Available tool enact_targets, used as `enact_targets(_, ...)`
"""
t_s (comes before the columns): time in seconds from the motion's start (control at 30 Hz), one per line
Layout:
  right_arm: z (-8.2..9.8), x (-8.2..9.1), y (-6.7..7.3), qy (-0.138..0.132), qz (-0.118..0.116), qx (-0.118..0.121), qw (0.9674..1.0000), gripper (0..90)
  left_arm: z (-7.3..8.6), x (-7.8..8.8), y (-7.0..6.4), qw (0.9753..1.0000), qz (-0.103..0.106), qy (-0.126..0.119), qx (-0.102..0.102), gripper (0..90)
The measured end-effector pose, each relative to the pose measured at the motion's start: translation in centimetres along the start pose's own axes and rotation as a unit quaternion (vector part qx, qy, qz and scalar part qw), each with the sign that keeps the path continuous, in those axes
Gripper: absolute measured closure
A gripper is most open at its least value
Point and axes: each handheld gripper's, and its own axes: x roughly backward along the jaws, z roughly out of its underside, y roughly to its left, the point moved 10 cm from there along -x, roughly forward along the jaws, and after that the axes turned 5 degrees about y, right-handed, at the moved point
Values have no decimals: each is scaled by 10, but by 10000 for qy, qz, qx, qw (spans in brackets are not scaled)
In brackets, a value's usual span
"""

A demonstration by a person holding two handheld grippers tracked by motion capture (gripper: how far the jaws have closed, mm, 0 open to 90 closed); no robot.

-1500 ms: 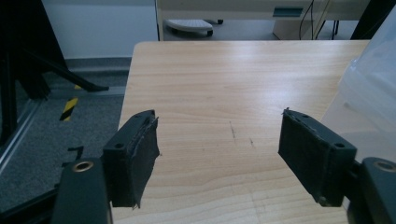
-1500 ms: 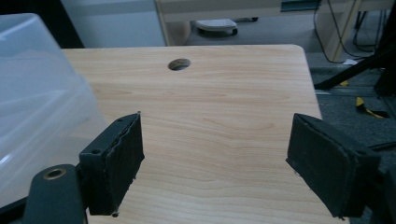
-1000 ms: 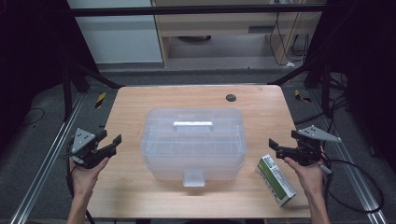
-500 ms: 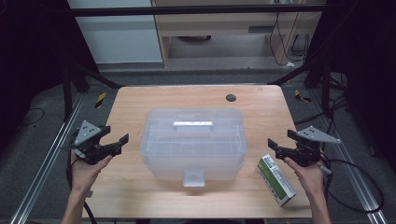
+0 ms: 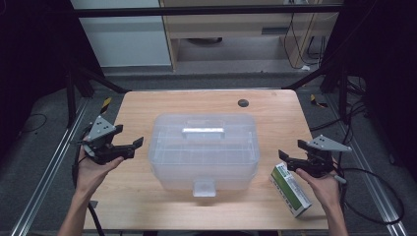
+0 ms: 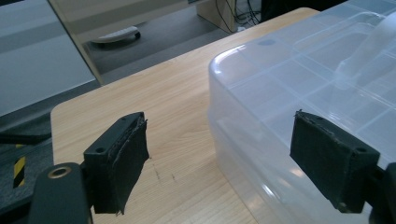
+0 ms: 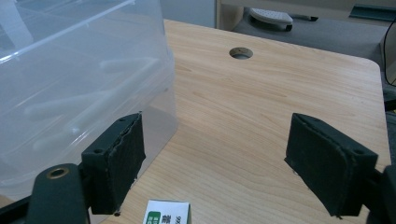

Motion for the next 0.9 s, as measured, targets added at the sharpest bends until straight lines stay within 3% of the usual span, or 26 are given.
enact_targets(0.17, 3, -2, 2, 80, -15, 66, 9999, 198, -10, -1, -12, 9992, 131, 66, -378, 190)
enact_targets(0.4, 6, -2, 5, 168, -54, 164, 9997, 198, -24, -2, -28, 9955, 225, 177, -907, 206)
enact_targets(0.63, 7, -3, 7, 229, -71, 218, 9995, 198, -33, -4, -45, 9918, 348, 236, -1210, 233)
enact_targets(0.9, 9, -3, 8, 268, -57, 328, 9991, 194, -43, -7, -62, 9855, 451, 346, -1600, 252)
